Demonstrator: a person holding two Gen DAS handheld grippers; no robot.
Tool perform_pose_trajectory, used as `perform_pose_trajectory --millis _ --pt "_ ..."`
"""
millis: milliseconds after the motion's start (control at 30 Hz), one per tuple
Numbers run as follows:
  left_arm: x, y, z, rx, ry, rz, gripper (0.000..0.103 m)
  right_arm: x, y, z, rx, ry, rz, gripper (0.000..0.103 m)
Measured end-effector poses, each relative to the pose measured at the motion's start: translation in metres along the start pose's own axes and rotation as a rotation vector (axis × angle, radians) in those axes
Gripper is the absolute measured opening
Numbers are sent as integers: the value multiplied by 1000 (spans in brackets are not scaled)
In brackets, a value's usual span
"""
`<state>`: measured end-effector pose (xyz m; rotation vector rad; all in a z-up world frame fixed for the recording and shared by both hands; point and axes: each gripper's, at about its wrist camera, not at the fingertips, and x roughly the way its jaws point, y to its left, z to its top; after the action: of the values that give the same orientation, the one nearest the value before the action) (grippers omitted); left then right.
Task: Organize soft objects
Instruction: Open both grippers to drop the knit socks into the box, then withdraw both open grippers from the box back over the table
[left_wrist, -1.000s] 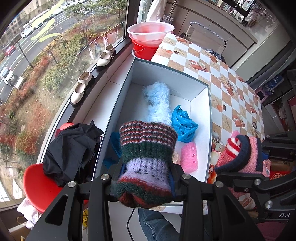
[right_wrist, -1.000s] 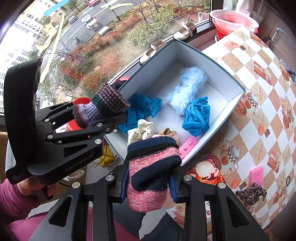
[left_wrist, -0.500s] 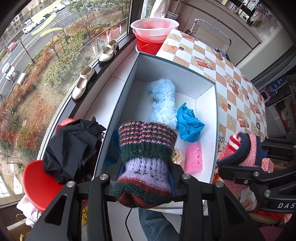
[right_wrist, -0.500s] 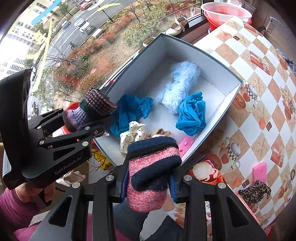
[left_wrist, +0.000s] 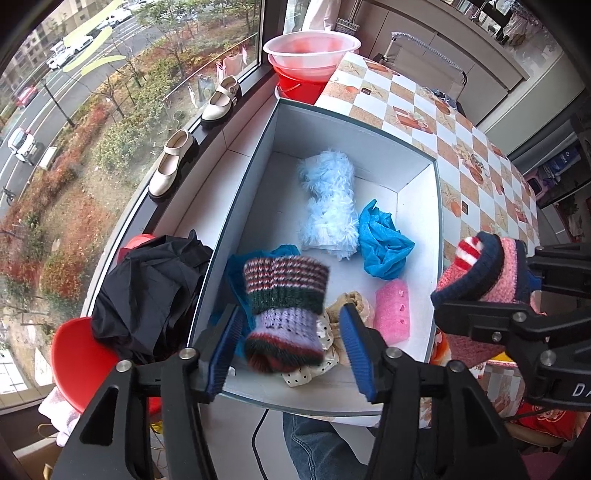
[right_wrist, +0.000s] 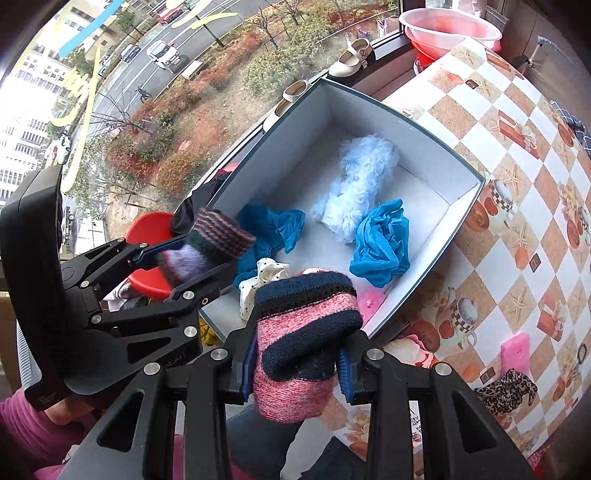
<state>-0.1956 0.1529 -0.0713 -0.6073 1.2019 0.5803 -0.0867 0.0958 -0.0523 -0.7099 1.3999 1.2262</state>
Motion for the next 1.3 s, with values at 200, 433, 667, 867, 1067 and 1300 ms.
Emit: perform_pose_trajectory --millis 200,433,667,867,1067,1300 --pt "0 -1 2 4 23 11 79 -2 -3 2 30 -7 -8 70" --pt "7 -7 -1 5 86 -4 88 -7 -17 -3 114 17 -17 103" --pt "-3 -37 13 82 109 -100 90 -42 -49 -33 262 -33 90 103" --pt "-7 -101 28 246 119 -134 90 -81 -104 -80 454 -99 110 103" --pt "-1 -164 32 377 143 -148 90 -112 -177 -126 635 -142 44 103" --pt "11 -198 30 408 190 -121 90 -81 -276 -154 742 -20 -1 103"
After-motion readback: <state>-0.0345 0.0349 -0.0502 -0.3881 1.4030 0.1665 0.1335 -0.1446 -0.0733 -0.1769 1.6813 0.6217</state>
